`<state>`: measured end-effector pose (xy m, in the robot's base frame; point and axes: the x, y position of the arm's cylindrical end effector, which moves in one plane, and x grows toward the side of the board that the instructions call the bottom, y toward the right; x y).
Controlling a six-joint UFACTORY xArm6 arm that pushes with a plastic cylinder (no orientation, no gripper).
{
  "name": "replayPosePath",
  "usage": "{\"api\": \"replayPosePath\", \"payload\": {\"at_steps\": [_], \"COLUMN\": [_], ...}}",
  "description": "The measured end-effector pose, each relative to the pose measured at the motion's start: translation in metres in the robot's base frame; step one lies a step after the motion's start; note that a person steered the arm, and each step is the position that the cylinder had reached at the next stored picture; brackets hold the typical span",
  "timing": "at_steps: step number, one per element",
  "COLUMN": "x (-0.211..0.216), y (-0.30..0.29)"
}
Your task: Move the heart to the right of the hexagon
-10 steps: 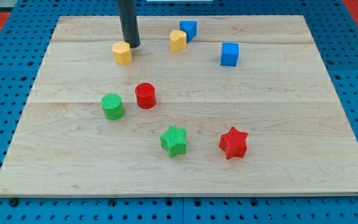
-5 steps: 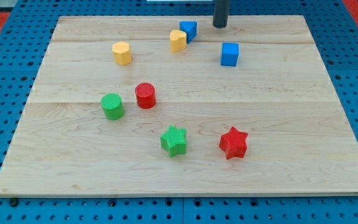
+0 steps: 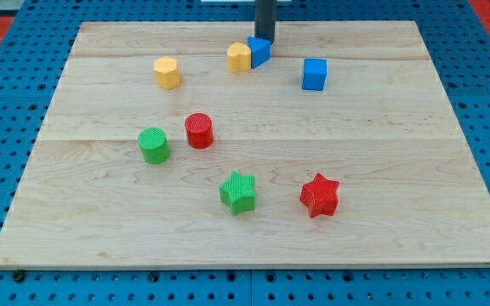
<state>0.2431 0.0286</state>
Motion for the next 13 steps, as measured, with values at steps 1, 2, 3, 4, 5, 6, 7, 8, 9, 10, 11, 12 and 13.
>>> {"api": "replayPosePath", "payload": {"at_steps": [1,2,3,4,5,6,7,8,9,10,11,12,13], "x": [0.004,0.018,0.023,0.024,0.026,0.029,0.043,0.030,0.023,0.034,0.053,0.076,0.086], "y": [0.000,0.000,-0.002,-0.055,-0.059,-0.060,-0.089,-0.062,-0.078,-0.115,-0.149,-0.168,-0.168]}}
